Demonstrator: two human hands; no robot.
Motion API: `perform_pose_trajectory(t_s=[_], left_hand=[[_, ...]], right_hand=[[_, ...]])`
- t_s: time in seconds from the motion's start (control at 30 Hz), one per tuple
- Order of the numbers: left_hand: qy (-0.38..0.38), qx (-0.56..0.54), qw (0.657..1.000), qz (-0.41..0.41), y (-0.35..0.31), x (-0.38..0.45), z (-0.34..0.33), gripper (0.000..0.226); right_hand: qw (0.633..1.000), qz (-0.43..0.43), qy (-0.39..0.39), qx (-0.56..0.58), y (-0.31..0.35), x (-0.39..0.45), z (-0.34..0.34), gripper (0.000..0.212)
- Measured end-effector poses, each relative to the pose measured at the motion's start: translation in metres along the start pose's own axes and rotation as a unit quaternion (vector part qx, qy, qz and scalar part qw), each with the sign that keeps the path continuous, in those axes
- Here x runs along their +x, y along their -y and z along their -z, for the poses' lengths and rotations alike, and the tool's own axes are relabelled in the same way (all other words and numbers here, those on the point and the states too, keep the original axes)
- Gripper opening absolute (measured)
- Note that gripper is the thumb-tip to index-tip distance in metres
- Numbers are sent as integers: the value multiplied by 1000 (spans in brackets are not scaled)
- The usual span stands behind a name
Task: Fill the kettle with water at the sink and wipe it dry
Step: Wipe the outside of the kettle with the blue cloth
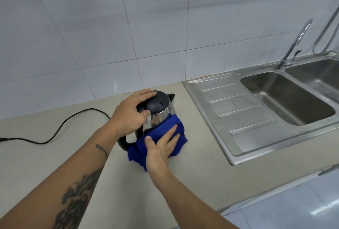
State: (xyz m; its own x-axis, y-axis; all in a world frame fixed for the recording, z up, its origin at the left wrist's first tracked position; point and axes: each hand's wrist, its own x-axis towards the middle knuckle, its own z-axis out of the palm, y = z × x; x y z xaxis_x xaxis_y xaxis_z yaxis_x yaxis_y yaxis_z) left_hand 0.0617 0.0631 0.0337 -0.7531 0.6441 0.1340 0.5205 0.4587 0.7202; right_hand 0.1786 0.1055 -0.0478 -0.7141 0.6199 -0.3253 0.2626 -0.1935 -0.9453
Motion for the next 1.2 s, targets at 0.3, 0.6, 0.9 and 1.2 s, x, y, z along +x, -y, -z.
perform_pose_trajectory(t_s=[0.3,0.6,0.9,1.2], left_hand=[[31,-52,997,40,2,5,4,72],[94,34,995,18,-15,3,16,81],[-156,180,967,85,-47,-12,-71,67],[-206,184,961,19,-35,-13,-72,59]], right_hand=[[985,-135,36,99,17,82,71,38],[996,10,51,71,26,80,79,50],[990,92,82,72,10,38,55,65],[995,-36,81,45,20,61,81,54]])
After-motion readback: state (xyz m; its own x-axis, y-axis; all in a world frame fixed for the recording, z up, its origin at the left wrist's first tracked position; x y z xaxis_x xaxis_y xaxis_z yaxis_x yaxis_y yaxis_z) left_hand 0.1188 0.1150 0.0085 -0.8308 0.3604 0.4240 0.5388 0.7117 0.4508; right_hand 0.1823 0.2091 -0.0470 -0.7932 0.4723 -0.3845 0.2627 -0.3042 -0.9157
